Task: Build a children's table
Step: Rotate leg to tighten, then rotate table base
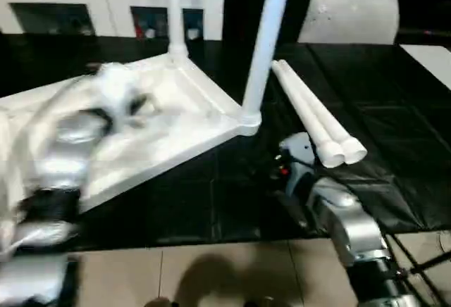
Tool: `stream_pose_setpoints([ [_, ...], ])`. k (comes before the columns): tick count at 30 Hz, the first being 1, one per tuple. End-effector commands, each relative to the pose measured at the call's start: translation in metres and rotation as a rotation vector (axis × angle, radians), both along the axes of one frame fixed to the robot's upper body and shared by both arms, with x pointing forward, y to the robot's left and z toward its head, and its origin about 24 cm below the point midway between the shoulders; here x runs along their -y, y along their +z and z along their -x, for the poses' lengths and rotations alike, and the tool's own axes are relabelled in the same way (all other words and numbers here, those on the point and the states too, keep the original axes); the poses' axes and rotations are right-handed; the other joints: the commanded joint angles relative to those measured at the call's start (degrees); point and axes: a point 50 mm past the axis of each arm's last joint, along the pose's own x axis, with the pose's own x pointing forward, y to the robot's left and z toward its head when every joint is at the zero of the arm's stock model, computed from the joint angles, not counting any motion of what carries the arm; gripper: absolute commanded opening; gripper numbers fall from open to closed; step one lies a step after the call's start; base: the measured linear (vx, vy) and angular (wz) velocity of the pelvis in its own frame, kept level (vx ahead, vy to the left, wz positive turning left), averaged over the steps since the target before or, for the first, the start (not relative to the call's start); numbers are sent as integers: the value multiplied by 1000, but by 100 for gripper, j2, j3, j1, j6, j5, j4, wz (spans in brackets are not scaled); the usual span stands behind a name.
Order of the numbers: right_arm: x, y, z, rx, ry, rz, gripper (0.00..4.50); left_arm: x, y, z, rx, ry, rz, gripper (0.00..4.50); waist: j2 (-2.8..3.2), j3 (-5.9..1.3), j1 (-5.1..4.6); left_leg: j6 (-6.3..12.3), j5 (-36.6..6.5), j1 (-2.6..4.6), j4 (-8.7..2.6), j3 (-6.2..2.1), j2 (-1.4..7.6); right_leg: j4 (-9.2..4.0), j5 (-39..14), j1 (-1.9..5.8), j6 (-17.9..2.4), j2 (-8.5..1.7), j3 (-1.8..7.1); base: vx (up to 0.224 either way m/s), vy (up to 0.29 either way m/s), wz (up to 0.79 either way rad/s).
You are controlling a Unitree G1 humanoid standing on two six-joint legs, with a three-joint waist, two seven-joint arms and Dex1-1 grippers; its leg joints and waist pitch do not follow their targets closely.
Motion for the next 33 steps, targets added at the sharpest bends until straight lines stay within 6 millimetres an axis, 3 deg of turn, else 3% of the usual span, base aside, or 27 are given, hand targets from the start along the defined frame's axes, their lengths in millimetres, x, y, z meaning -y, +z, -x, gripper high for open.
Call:
stream_pose_setpoints([
  [1, -3, 0, -3, -7, -14, 25, 450, -17, 4, 7, -11, 81, -71, 103, 86, -364, -7, -3, -1245, 111, -439, -105, 231, -395, -1165, 255, -1060, -335, 279, 0, 0, 0],
  [2, -5, 0, -5, -13, -19, 30, 450, -28, 3, 12, -30, 125, -99, 90, 106, -357, -1, -15, -1245, 105, -444, -117, 229, -387, -1186, 254, -1053, -346, 282, 0, 0, 0],
  [3, -7, -1, -6, -20, -24, 36, 450, -36, 2, 17, -45, 166, -115, 73, 78, -352, -1, -44, -1304, 118, -450, -110, 230, -386, -1270, 235, -1037, -341, 286, 0, 0, 0],
  [5, -11, -3, -9, -37, -32, 59, 450, -49, -3, 23, -89, 216, -182, 61, 116, -342, 17, -97, -1409, 147, -458, -113, 229, -413, -1380, 201, -995, -341, 297, 0, 0, 0],
  [9, -16, -5, -13, -45, -40, 89, 450, -62, -11, 31, -165, 257, -277, 18, 134, -352, 28, -192, -1456, 144, -473, -123, 213, -399, -1221, 208, -967, -339, 305, 0, 0, 0],
  [13, -24, -5, -20, -58, -49, 118, 450, -74, -27, 36, -299, 252, -355, 3, 134, -369, -4, -197, -1297, 108, -464, -131, 188, -368, -962, 245, -1010, -351, 312, 0, 0, 0],
  [14, -25, -7, -22, -66, -53, 130, 450, -74, -32, 38, -342, 233, -366, 3, 175, -371, 3, -211, -1280, 122, -459, -135, 188, -369, -934, 235, -1031, -358, 313, 0, 0, 0],
  [15, -26, -9, -23, -72, -55, 140, 450, -74, -36, 39, -374, 217, -368, 3, 155, -373, -7, -211, -1264, 117, -457, -129, 183, -366, -873, 239, -1068, -351, 313, 0, 0, 0],
  [16, -27, -10, -23, -74, -57, 150, 450, -74, -39, 40, -402, 202, -370, 3, 187, -372, -4, -240, -1292, 129, -458, -129, 187, -369, -836, 230, -1101, -351, 311, 0, 0, 0],
  [20, -28, -15, -28, -90, -71, 177, 450, -63, -43, 44, -501, 111, -331, 3, 199, -383, -7, -285, -1236, 129, -453, -129, 199, -332, -594, 255, -1256, -364, 309, 0, 0, 0],
  [24, -30, -17, -32, -96, -81, 184, 450, -35, -42, 49, -583, -114, -197, 3, 185, -370, 3, -280, -1207, 129, -455, -114, 201, -326, -576, 262, -1376, -372, 311, 0, 0, 0],
  [28, -32, -18, -33, -99, -75, 183, 450, -17, -42, 53, -628, -258, -125, 3, 198, -359, 6, -304, -1348, 133, -465, -115, 205, -332, -737, 263, -1317, -366, 314, 0, 0, 0],
  [31, -33, -21, -34, -102, -66, 189, 450, 6, -45, 67, -709, -486, -41, 3, 205, -358, 7, -336, -1427, 153, -472, -113, 208, -346, -816, 251, -1323, -365, 315, 0, 0, 0],
  [33, -33, -21, -34, -102, -63, 190, 450, 16, -45, 74, -745, -574, -6, 3, 224, -351, -12, -346, -1413, 129, -477, -113, 192, -332, -776, 272, -1320, -354, 313, 0, 0, 0],
])
